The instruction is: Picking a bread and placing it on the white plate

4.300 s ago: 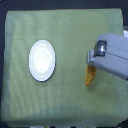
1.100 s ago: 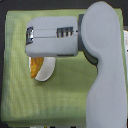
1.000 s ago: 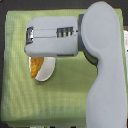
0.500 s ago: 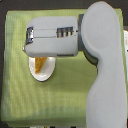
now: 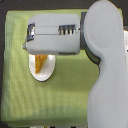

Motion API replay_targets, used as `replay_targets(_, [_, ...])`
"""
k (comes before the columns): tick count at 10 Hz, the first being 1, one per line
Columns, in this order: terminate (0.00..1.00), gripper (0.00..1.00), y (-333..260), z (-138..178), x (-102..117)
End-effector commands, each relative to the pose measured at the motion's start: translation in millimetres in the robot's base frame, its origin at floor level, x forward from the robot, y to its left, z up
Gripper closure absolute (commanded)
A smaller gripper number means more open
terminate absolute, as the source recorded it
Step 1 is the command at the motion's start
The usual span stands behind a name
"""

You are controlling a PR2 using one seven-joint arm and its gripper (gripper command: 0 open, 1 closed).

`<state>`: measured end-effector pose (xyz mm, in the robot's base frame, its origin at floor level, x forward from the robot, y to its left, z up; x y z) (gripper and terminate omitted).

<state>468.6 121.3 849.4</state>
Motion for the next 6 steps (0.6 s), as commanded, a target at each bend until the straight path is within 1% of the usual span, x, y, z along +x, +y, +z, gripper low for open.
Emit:
replay_targets(1, [0.00,0.00,-33,69,22])
replay_targets(2, [0.00,0.00,-31,79,22])
replay_targets(4, [0.00,0.00,-36,84,18])
replay_targets(5, [0.00,0.00,-46,85,18])
replay_targets(6, [0.00,0.00,-72,86,15])
